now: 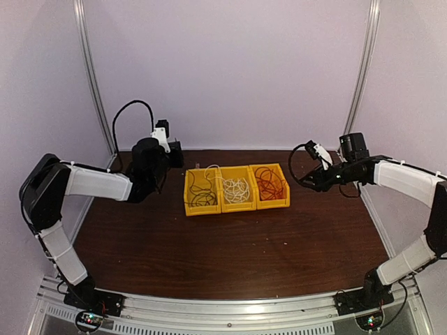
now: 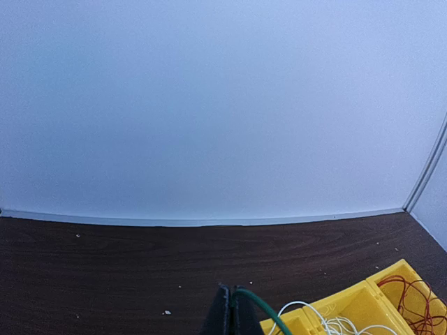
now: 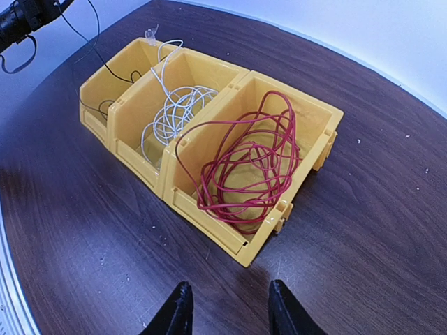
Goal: Untangle the cables
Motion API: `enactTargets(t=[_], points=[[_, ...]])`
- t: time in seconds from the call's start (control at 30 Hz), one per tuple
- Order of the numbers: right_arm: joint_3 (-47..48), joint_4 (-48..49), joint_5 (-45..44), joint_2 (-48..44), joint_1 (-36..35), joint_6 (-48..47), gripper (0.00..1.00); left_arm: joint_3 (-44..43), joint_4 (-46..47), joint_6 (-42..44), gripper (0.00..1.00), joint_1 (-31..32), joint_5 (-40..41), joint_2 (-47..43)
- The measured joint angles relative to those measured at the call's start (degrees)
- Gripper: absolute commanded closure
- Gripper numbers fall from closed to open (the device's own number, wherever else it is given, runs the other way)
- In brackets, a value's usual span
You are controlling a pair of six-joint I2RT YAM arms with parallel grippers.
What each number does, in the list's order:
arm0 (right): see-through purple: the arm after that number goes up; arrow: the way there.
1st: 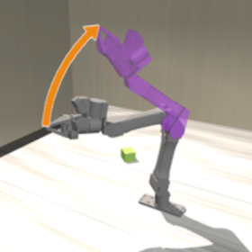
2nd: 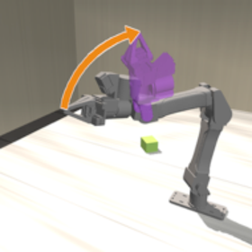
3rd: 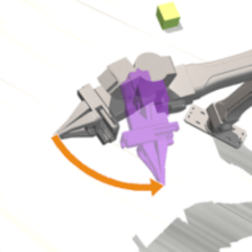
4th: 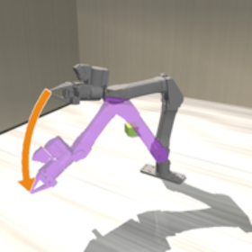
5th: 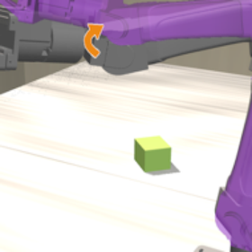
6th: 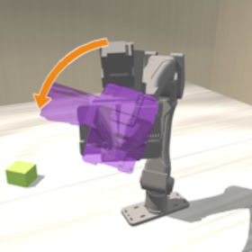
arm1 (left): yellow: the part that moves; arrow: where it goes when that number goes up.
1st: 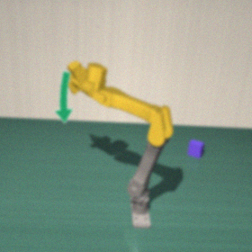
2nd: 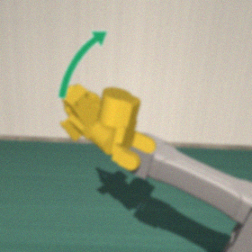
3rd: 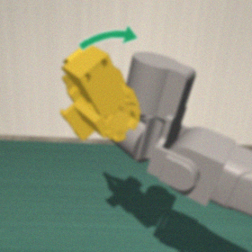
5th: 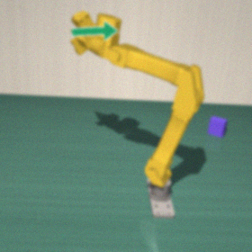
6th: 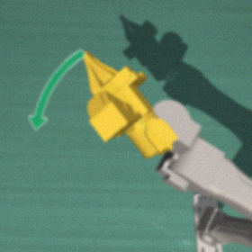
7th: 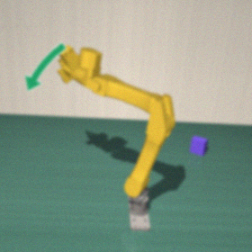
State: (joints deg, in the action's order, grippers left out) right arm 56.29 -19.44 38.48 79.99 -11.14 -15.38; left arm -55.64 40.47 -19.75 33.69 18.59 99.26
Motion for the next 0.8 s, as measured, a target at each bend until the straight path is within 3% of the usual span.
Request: enactTargets(t=[0.4, 0.6, 0.8], points=[[-0.85, 2.56, 1.33, 0.02, 2.14, -1.01, 0.62, -13.44, -0.9, -2.38, 1.0, 0.0, -12.87, 12.55], [-1.6, 2.56, 2.32, 0.02, 3.32, -1.22, 0.62, -12.39, -1.64, -4.39, 1.0, 0.0, -13.09, 13.57], [-1.6, 2.62, 3.21, 0.04, 4.04, -1.38, 0.62, -5.53, -3.13, -7.17, 1.0, 0.17, -12.2, 13.64]])
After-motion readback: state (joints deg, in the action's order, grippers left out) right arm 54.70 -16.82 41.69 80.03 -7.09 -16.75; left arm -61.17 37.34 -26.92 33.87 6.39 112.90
